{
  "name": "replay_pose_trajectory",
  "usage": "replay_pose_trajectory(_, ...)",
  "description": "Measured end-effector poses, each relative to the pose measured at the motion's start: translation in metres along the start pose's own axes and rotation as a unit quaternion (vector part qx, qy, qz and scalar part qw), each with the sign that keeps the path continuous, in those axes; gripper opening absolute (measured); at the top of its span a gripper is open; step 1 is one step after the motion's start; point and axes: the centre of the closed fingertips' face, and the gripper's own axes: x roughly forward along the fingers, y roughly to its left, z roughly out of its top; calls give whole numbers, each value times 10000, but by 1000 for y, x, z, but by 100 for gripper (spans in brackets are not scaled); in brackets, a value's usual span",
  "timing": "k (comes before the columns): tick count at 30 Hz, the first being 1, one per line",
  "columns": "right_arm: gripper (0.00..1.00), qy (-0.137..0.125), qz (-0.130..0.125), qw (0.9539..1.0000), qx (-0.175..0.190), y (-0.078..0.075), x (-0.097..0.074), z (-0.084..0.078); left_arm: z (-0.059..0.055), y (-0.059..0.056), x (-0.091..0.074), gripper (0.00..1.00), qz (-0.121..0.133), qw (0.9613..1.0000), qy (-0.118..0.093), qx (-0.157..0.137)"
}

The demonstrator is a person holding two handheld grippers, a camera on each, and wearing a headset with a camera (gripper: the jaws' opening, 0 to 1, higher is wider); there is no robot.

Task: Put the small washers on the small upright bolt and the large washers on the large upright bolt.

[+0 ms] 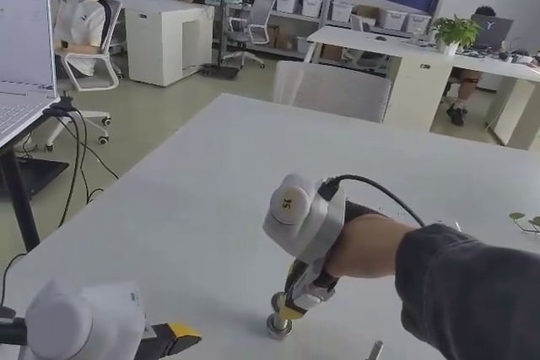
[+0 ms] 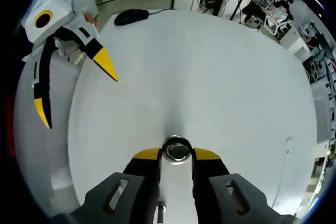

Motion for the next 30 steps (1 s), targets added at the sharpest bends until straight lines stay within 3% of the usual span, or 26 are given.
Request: replay_pose_trajectory(30,23,137,83,9999,59,1,31,-12,-5,5,0,85,23,10000,47,-74)
